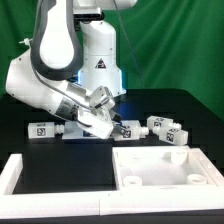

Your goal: Assemble one leg

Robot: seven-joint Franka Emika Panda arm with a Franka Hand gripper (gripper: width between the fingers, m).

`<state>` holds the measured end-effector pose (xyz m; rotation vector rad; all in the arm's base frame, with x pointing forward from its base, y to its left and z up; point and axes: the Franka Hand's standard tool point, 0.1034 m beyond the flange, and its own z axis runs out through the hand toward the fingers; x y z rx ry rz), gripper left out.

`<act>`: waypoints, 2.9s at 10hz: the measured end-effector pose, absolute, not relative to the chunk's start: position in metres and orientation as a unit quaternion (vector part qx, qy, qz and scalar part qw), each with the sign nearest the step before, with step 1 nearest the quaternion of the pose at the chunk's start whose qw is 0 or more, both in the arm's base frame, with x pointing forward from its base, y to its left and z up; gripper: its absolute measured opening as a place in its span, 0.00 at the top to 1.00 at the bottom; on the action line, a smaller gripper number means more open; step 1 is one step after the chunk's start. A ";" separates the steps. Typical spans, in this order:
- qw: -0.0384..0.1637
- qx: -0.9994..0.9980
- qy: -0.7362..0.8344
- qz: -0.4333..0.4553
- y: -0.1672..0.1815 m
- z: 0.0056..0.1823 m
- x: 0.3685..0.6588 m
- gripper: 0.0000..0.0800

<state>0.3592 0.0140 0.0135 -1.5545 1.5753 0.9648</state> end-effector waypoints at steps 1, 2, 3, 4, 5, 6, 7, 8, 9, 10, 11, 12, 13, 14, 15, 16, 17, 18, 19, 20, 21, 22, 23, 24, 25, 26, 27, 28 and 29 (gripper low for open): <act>0.355 -0.601 0.610 0.374 0.014 0.012 0.359 0.19; 0.355 -0.601 0.611 0.373 0.012 0.009 0.362 0.19; 0.352 -0.599 0.614 0.374 0.010 0.008 0.366 0.19; 0.349 -0.601 0.614 0.375 0.009 0.007 0.369 0.19; 0.350 -0.601 0.613 0.375 0.009 0.007 0.369 0.19; 0.350 -0.601 0.613 0.375 0.009 0.007 0.368 0.37; 0.350 -0.601 0.613 0.375 0.009 0.007 0.368 0.37; 0.350 -0.601 0.613 0.375 0.009 0.007 0.368 0.60; 0.350 -0.601 0.613 0.376 0.009 0.007 0.368 0.64; 0.350 -0.601 0.613 0.376 0.009 0.007 0.368 0.64; 0.350 -0.601 0.613 0.376 0.009 0.007 0.368 0.64; 0.350 -0.601 0.613 0.375 0.009 0.008 0.369 0.64; 0.352 -0.607 0.608 0.372 0.006 0.020 0.374 0.64; 0.357 -0.628 0.595 0.352 0.000 0.046 0.384 0.64; 0.370 -0.638 0.582 0.341 -0.006 0.073 0.390 0.64; 0.370 -0.645 0.582 0.329 -0.008 0.088 0.397 0.64; 0.353 -0.651 0.600 0.301 -0.009 0.100 0.401 0.64; 0.335 -0.668 0.606 0.273 -0.008 0.100 0.399 0.64; 0.334 -0.669 0.604 0.275 -0.006 0.099 0.399 0.64; 0.334 -0.669 0.604 0.275 -0.009 0.099 0.399 0.64; 0.319 -0.706 0.573 0.267 -0.020 0.104 0.404 0.64; 0.310 -0.735 0.549 0.249 -0.029 0.116 0.420 0.64; 0.303 -0.762 0.525 0.228 -0.029 0.128 0.439 0.64; 0.305 -0.775 0.507 0.221 -0.022 0.132 0.448 0.64; 0.304 -0.772 0.512 0.225 -0.024 0.129 0.443 0.64; 0.304 -0.771 0.513 0.225 -0.025 0.129 0.443 0.64; 0.301 -0.772 0.514 0.221 -0.025 0.128 0.444 0.64; 0.294 -0.781 0.509 0.210 -0.025 0.127 0.446 0.64; 0.272 -0.817 0.464 0.209 -0.022 0.126 0.445 0.64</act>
Offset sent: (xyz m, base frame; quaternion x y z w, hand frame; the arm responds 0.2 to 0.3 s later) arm 0.0161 -0.0065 -0.0049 -0.0416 0.0062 0.0256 0.9988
